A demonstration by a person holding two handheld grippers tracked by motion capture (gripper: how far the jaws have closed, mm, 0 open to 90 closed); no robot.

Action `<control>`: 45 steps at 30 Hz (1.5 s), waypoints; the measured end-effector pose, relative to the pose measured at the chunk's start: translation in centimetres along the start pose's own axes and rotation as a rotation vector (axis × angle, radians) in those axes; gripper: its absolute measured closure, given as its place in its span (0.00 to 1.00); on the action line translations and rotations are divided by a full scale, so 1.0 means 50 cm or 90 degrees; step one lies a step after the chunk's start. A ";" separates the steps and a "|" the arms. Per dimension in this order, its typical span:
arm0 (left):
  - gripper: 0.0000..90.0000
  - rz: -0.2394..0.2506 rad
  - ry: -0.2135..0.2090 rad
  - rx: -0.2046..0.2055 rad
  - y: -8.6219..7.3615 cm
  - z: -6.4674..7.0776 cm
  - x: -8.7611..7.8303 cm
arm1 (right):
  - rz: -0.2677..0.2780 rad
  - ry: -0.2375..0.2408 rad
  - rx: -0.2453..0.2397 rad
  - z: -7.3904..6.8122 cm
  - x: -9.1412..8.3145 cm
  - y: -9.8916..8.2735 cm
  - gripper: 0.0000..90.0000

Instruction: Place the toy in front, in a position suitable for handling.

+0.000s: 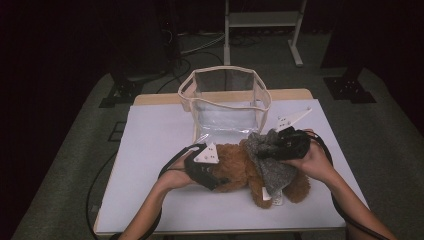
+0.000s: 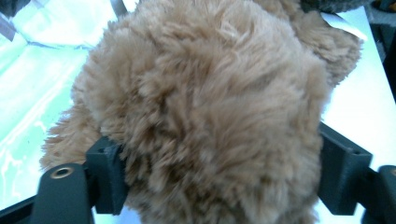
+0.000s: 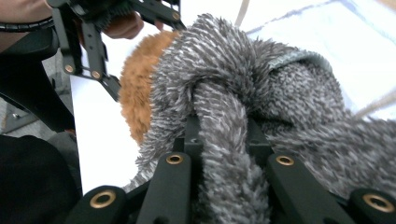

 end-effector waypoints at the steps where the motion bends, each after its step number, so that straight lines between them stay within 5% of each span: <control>1: 0.21 0.006 -0.003 -0.007 -0.003 -0.002 -0.002 | -0.002 -0.002 0.006 0.006 -0.001 -0.007 0.85; 10: 0.05 0.041 -0.009 -0.026 -0.026 -0.007 0.004 | 0.005 0.005 0.035 0.021 -0.004 -0.044 0.86; 15: 0.34 0.046 0.002 -0.010 -0.027 -0.003 -0.005 | 0.007 0.001 0.040 0.018 -0.004 -0.039 0.86; 19: 0.41 0.054 0.006 -0.011 -0.017 -0.011 -0.020 | 0.009 -0.012 0.015 0.006 -0.004 -0.010 0.85; 29: 0.43 0.048 0.025 0.000 0.004 -0.029 -0.072 | 0.002 0.029 -0.042 -0.045 0.065 0.071 0.85; 37: 0.42 0.035 0.019 -0.025 -0.041 -0.019 -0.076 | -0.015 0.050 -0.028 -0.036 0.086 0.062 0.85; 45: 0.42 0.034 0.019 -0.031 -0.060 -0.018 -0.093 | -0.019 0.014 -0.027 -0.011 0.080 0.098 0.85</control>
Point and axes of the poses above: each handheld gripper's, and its own axes: x roughly forward along the jaws, y roughly out of its top, z roughly to its right, the point moved 3 cm from there along x, roughly forward along the jaws
